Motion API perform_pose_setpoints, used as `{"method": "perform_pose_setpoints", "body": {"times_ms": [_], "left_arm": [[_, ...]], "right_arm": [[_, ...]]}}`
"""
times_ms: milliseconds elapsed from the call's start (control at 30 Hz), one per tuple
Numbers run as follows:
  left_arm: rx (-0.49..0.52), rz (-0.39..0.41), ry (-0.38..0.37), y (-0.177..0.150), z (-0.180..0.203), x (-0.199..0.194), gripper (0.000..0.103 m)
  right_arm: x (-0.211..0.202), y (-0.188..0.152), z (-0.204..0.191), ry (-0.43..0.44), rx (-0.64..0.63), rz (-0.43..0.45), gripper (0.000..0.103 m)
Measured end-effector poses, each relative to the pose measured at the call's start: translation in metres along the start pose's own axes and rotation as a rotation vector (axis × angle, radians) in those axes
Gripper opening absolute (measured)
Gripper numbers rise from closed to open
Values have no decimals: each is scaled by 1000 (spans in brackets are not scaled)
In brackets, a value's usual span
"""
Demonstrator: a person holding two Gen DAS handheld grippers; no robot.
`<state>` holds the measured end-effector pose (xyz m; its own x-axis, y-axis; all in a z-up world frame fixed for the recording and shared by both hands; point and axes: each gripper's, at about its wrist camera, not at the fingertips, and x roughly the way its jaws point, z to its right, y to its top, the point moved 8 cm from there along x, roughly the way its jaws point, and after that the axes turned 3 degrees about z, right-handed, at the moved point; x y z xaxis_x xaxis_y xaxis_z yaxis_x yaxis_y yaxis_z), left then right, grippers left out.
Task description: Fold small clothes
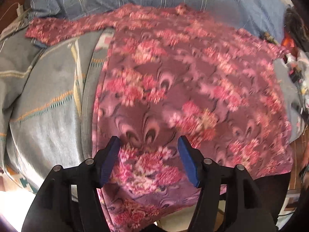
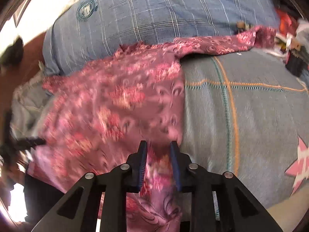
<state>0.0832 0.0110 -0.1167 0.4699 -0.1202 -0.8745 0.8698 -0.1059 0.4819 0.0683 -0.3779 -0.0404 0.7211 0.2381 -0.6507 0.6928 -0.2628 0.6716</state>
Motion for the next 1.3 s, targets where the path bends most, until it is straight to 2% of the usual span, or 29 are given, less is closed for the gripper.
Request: {"method": "perform_pose_setpoints", "body": {"times_ms": [33,100,167,233,333,367,467,533,633,667,733,767,800,933,1000,1033,1133,1300], "left_arm": [[-10,13,-21,6,1,-3,62],[-44,28,-74,23,5,-4,62],[-84,34,-134,42,11,-1,62],[-107,35,-175,59,19,4,62],[-101,31,-213,88,37,20,62],[-97,30,-220,95,43,25,62],[-82,22,-240,120,59,44,62],[-78,14,-260,135,69,54,62],[-80,21,-297,158,79,66,62],[-80,28,-308,166,81,69,62],[-80,38,-314,177,81,76,62],[-82,44,-317,182,80,79,62],[-87,50,-322,186,78,81,62],[-155,72,-355,195,66,92,62],[-194,58,-372,193,58,100,62],[-199,41,-380,192,57,104,62],[-187,58,-384,194,56,103,62],[-204,37,-419,194,52,104,62]], "right_arm": [[-11,23,17,0,63,54,27],[-28,73,70,-72,212,139,42],[-37,111,113,-139,306,204,44],[-38,148,153,-203,392,245,46],[-29,199,202,-224,516,273,54],[-25,212,214,-258,546,278,56],[11,237,232,-317,608,269,65],[34,242,241,-377,619,242,64],[65,244,260,-514,606,166,65],[70,244,264,-523,606,171,63],[74,246,267,-503,590,198,48],[76,245,267,-489,579,197,14],[77,244,267,-482,573,184,9],[51,256,251,-493,483,279,9],[38,265,234,-483,419,303,9],[36,268,222,-474,384,307,9],[33,270,175,-423,285,293,9],[66,264,89,-301,186,249,9]]}}
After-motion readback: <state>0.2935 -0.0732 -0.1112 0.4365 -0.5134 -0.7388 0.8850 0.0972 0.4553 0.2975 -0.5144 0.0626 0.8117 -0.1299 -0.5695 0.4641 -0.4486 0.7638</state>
